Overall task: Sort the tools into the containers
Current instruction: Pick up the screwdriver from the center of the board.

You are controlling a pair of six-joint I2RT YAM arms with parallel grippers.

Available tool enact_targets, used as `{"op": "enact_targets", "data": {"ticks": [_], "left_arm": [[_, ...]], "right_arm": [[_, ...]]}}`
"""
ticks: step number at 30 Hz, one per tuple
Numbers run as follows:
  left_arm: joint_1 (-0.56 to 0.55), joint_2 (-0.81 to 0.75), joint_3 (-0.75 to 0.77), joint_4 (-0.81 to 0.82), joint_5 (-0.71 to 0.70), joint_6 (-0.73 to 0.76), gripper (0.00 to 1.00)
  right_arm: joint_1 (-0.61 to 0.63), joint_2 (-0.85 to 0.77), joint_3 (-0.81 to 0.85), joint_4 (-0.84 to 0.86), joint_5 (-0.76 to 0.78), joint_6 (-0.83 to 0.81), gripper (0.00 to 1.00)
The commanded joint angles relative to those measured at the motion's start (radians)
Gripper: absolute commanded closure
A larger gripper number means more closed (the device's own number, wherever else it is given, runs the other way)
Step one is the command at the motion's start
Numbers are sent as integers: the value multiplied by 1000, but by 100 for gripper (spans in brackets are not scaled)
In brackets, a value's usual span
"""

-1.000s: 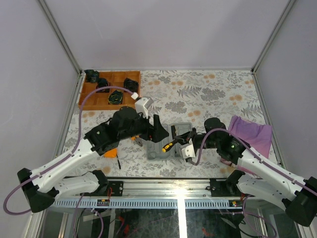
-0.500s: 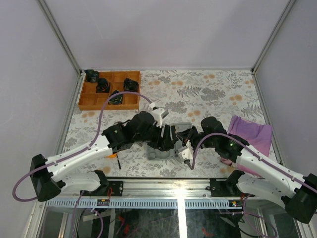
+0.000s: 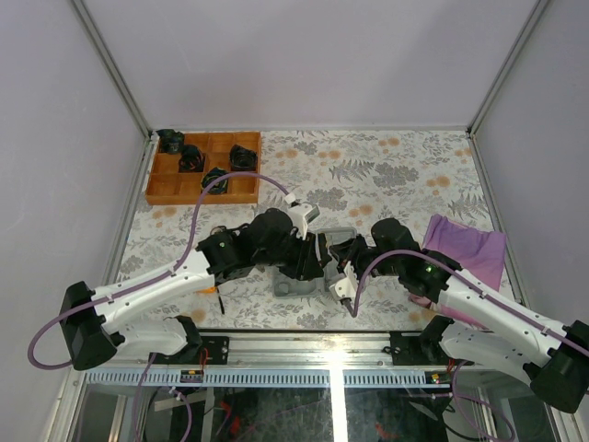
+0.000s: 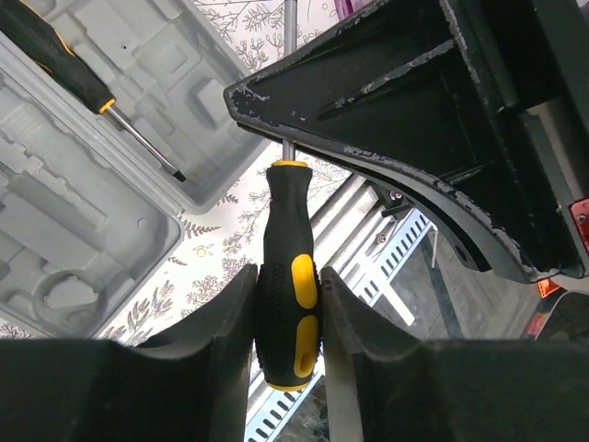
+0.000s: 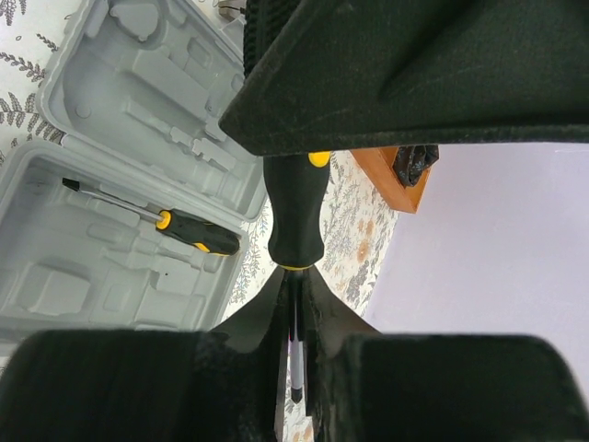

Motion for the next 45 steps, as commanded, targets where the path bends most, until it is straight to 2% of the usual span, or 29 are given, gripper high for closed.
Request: {"op": "enact_targets", "data": {"ticks": [1, 3, 9, 12, 15, 17, 19, 21, 27, 31, 36, 40, 45], "left_arm": [[2, 7, -25, 21, -20, 10, 92], [2, 5, -30, 16, -38, 12, 100], [4, -46, -54, 23, -135, 17, 100], [3, -88, -70, 40, -182, 12, 100], [4, -134, -91, 71, -221, 2, 100], [3, -167, -107, 96, -245, -8, 100], [3, -203, -127, 129, -268, -21, 100], [3, -240, -151, 168, -298, -40, 100], [4, -346, -218, 277, -343, -56, 100], [4, -375, -241, 312, -344, -56, 100], [3, -380, -266, 357, -329, -60, 100], [4, -361, -270, 367, -324, -65, 100], [4, -350, -278, 393, -326, -72, 100]], "right_arm": [[11, -30, 57, 49, -13, -6, 85], [11, -45, 61, 48, -11, 4, 77], [11, -108, 67, 54, -6, 79, 56], [11, -153, 46, 117, -25, 189, 51], [11, -218, -28, 299, -27, 388, 49], [11, -254, -90, 477, 10, 586, 49], [10, -270, -141, 640, 97, 818, 49], [11, -271, -144, 709, 204, 1038, 49], [11, -270, -123, 719, 400, 1565, 48], [11, -219, -39, 552, 542, 1879, 48], [11, -124, 44, 439, 541, 2141, 44], [11, -62, 48, 481, 513, 2296, 45], [11, -15, 42, 526, 518, 2413, 45]]}}
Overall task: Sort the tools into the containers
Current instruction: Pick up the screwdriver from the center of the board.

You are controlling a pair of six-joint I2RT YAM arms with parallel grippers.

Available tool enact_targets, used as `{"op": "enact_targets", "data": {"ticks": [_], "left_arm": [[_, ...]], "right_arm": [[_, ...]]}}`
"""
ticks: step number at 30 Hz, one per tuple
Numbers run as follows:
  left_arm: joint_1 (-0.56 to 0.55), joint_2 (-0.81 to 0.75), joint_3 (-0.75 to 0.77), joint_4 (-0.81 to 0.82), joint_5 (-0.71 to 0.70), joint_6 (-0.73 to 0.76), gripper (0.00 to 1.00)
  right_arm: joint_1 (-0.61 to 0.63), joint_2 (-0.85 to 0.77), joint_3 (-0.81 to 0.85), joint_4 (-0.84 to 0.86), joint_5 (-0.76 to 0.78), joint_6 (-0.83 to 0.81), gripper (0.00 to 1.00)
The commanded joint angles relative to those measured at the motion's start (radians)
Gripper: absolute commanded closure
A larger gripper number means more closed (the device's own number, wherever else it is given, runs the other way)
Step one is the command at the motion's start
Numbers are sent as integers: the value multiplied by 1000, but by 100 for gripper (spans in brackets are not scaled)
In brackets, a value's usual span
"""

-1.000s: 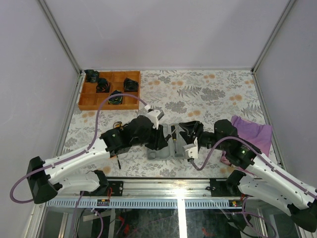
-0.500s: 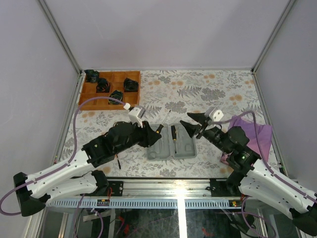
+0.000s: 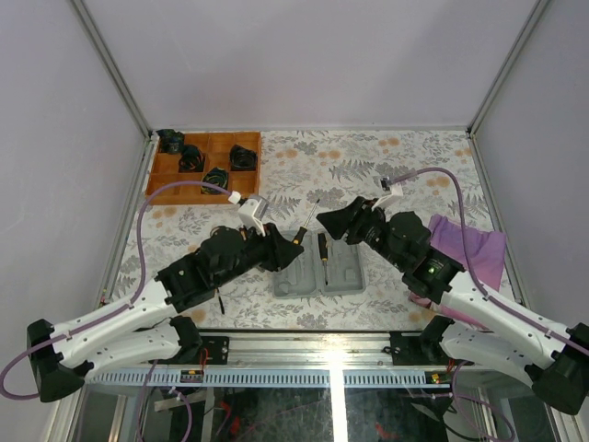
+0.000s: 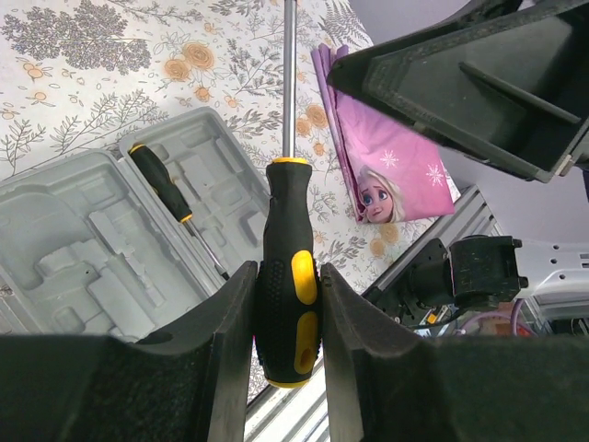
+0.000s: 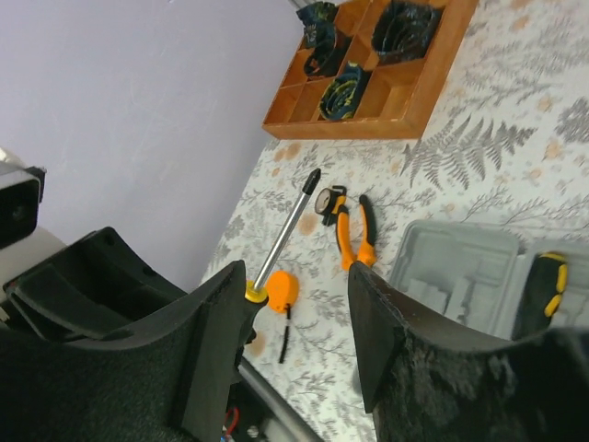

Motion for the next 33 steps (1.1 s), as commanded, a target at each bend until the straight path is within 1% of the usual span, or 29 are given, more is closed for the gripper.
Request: {"op": "enact_targets", "data": {"ticks": [1, 8, 16, 21, 24, 28, 31, 33], "left_arm": [[4, 4, -13, 112, -14, -13, 100], [4, 30, -3, 151, -8, -7, 100], [3, 38, -7, 179, 13, -8, 100], [4, 35, -12, 188, 35, -8, 100], [3, 34, -15, 197, 53, -6, 100], [4, 38, -16, 201, 60, -8, 100], [4, 43, -14, 196, 57, -11, 100], [4, 43, -16, 195, 54, -16, 100]], "right_arm": [[6, 22, 29, 75, 26, 205, 45], [6, 56, 15, 128, 22, 363, 43], [6, 73, 2, 152, 39, 430, 42], [6, 87, 2, 129, 37, 452, 45], [6, 95, -3, 126, 44, 461, 51], [5, 106, -2, 134, 34, 462, 66], [6, 110, -3, 135, 25, 461, 73], [6, 111, -3, 131, 19, 458, 81]]}}
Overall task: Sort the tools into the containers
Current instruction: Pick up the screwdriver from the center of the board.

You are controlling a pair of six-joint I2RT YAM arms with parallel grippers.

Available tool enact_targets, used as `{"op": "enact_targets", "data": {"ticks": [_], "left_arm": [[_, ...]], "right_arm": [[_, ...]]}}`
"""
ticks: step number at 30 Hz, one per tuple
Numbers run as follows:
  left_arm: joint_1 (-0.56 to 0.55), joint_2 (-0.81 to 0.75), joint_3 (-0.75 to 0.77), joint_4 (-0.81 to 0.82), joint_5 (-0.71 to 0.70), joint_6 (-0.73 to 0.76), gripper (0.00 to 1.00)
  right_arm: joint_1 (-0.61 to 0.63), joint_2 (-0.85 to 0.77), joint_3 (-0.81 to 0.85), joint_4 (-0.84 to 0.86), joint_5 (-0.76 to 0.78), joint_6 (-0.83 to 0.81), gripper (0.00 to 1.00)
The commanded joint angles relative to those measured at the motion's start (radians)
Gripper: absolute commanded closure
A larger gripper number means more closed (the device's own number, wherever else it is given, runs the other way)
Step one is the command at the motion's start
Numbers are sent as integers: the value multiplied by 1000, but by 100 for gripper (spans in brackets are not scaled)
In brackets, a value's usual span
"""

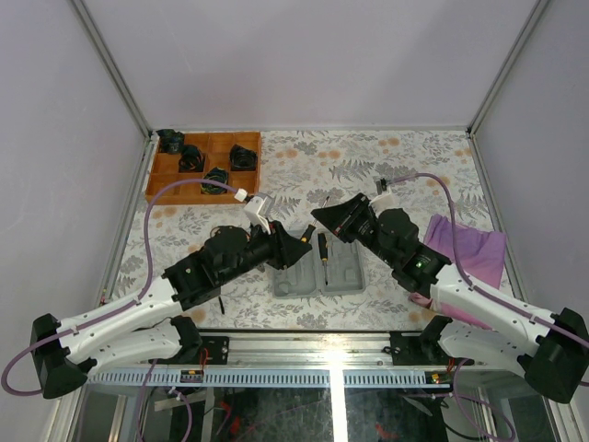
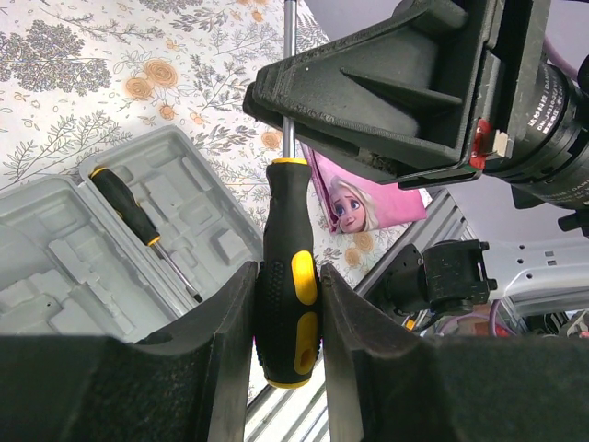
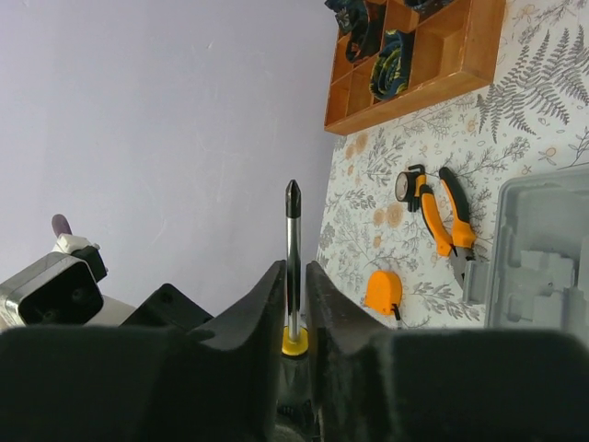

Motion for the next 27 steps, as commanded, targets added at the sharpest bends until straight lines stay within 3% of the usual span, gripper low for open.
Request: {"op": "enact_targets", "data": {"ticks": [1, 5, 9, 16, 21, 27], "left_arm": [[4, -1, -8, 76, 6, -13, 100], [4, 2, -3, 67, 2, -28, 96], [3, -2, 16, 39, -22, -56, 70], [3, -49, 56, -21, -98, -90, 38], [4, -53, 142, -89, -149, -115, 26], [4, 1, 288, -141, -168, -157, 14]], "right_arm": [[6, 1, 2, 39, 10, 5, 85], [6, -6, -4, 33, 15, -14, 100], [6, -29, -1, -25, 60, -67, 100], [4, -97, 11, -212, 222, -218, 100], [3, -94, 72, -398, 289, -343, 100], [-7, -5, 191, -587, 212, -496, 100]]}}
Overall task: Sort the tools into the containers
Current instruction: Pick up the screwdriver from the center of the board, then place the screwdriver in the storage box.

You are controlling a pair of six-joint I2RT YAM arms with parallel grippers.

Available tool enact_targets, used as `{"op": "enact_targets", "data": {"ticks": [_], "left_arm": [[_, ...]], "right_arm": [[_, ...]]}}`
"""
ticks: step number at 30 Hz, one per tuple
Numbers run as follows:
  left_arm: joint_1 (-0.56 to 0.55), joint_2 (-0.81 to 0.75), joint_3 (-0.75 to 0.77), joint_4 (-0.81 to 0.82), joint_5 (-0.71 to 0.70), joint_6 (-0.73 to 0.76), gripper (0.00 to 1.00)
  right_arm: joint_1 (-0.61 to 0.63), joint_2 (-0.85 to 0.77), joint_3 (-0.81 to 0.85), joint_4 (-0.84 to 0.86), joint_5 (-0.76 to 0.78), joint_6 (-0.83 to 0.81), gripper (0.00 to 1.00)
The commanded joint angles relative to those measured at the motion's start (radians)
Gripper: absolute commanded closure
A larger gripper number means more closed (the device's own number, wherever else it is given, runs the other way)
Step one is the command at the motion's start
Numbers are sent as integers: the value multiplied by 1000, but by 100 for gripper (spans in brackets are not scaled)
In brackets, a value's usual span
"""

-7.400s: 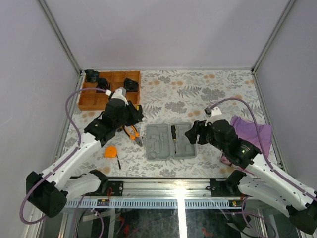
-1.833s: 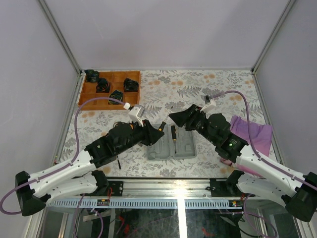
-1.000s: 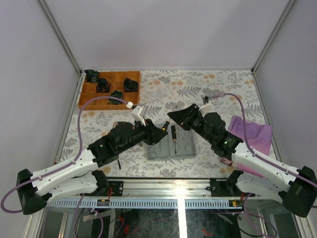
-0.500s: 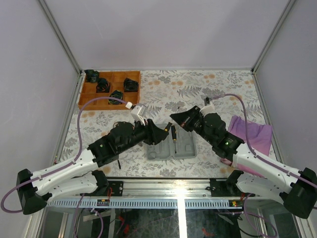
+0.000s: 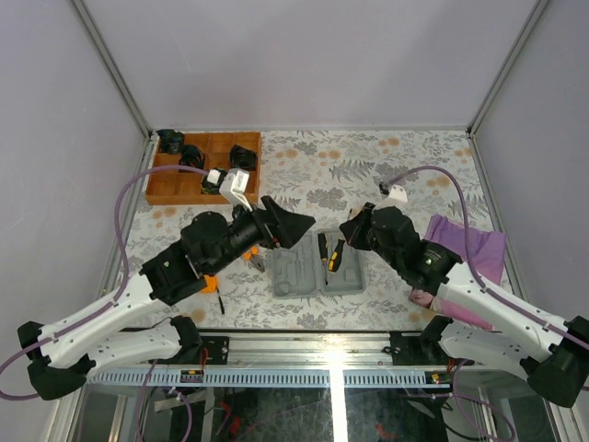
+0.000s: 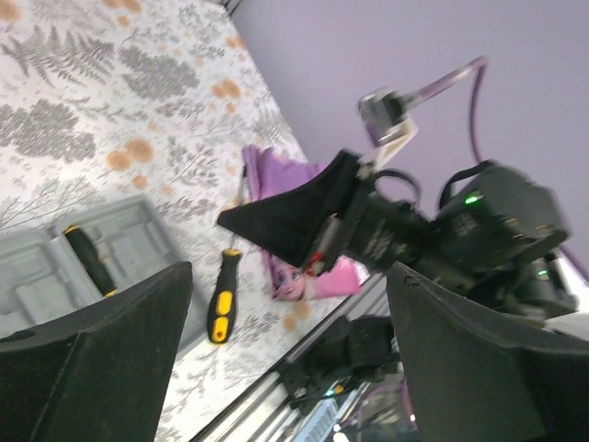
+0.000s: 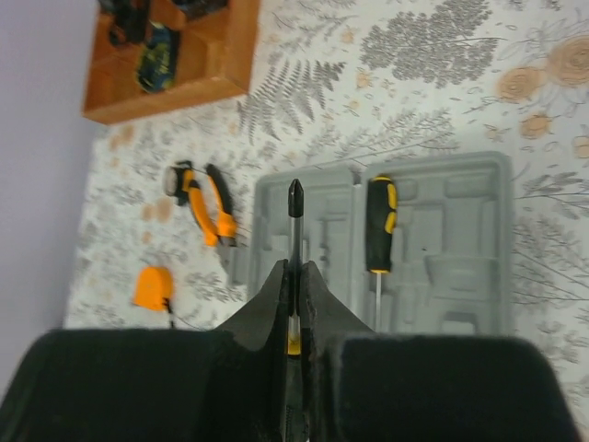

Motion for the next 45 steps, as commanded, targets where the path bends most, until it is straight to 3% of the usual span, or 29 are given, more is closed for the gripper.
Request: {"op": "enact_targets", "data": {"ticks": [1, 9, 18, 45], "left_arm": [[3, 38, 125, -43, -59, -44, 11], [4, 134, 349, -127, -130, -87, 1], [3, 167, 487, -134, -229, -127, 0], [4, 158, 515, -76, -241, -147, 0]], "right_arm": [[-8, 75, 144, -169, -15, -146, 100], [-70, 226, 190, -251, -169, -203, 100], [-141, 359, 176, -220, -264, -241, 100], [-152, 591, 240, -184, -338, -251, 100]]}}
